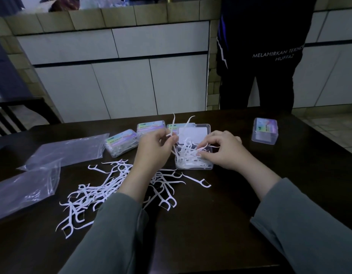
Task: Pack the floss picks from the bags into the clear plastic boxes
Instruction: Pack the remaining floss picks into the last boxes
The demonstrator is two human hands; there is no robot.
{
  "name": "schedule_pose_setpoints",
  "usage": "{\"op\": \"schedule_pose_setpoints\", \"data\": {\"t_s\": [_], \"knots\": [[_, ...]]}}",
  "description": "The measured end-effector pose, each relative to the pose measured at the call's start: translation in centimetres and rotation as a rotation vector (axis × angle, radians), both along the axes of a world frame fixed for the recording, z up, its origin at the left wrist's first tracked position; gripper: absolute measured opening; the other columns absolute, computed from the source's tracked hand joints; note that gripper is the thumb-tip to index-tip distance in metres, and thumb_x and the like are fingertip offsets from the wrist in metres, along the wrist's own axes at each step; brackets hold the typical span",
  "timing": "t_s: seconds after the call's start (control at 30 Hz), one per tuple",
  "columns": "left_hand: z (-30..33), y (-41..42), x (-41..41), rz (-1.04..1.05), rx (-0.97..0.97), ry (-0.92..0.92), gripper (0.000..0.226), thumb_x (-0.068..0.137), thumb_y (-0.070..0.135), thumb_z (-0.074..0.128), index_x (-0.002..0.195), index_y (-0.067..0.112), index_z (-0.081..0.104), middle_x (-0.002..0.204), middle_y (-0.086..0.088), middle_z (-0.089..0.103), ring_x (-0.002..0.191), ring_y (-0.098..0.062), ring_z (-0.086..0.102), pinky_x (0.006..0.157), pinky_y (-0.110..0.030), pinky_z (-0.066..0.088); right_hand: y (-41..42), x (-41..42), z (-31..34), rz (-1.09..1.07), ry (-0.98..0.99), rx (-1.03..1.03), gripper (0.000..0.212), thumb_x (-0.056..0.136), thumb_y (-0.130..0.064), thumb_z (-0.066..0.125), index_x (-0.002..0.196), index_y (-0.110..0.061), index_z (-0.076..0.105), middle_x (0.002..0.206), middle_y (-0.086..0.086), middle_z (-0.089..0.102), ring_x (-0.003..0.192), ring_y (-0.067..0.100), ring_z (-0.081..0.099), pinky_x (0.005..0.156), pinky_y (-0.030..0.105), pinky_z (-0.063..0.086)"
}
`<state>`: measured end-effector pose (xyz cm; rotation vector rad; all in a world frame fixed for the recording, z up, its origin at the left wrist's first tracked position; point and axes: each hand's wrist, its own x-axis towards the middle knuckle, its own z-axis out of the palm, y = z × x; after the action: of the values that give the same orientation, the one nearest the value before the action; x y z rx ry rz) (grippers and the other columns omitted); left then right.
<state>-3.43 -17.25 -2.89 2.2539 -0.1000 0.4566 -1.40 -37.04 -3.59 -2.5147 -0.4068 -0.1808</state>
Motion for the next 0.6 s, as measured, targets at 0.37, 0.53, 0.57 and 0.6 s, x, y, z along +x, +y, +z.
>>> {"op": "schedule_pose_setpoints", "data": {"t_s": [0.37,0.53,0.57,0.6], "knots": [[0.5,-0.3,-0.1,-0.051,0.519,-0.028,0.022,0.091,0.038,0.061,0.106,0.026,0.072,0.101,0.006,0.064,0.097,-0.013,0.043,0.075,-0.027,0.033,-2.3,-0.5,1.2,-0.027,0.267,-0.141,0.105,0.045,-0.08,0.069,0.138,-0.049,0.034,0.136,-0.011,0.046,0.133,0.019,0.035,0.112,0.048,0.026],[0.9,-0.5,-0.2,-0.15,0.52,0.055,0.036,0.085,0.046,0.066,0.118,0.033,0.066,0.114,0.006,0.061,0.112,-0.015,0.045,0.086,-0.029,0.038,-2.4,0.0,0.2,0.003,0.297,-0.031,0.093,0.051,-0.067,0.081,0.133,-0.051,0.039,0.142,-0.013,0.045,0.132,0.019,0.037,0.11,0.048,0.032],[0.9,-0.3,-0.2,-0.182,0.494,0.072,0.041,0.083,0.049,0.066,0.121,0.034,0.064,0.12,0.007,0.059,0.117,-0.014,0.043,0.091,-0.032,0.038,-2.4,0.0,0.2,0.008,0.291,-0.016,0.09,0.05,-0.067,0.081,0.13,-0.05,0.042,0.142,-0.013,0.046,0.131,0.018,0.039,0.108,0.048,0.034],[1.0,-0.1,-0.3,-0.218,0.475,0.095,0.047,0.081,0.052,0.066,0.124,0.035,0.061,0.125,0.009,0.056,0.121,-0.014,0.04,0.097,-0.035,0.038,-2.4,0.0,0.1,0.009,0.281,-0.009,0.089,0.05,-0.067,0.081,0.129,-0.05,0.045,0.141,-0.013,0.046,0.129,0.017,0.04,0.108,0.047,0.035]]}}
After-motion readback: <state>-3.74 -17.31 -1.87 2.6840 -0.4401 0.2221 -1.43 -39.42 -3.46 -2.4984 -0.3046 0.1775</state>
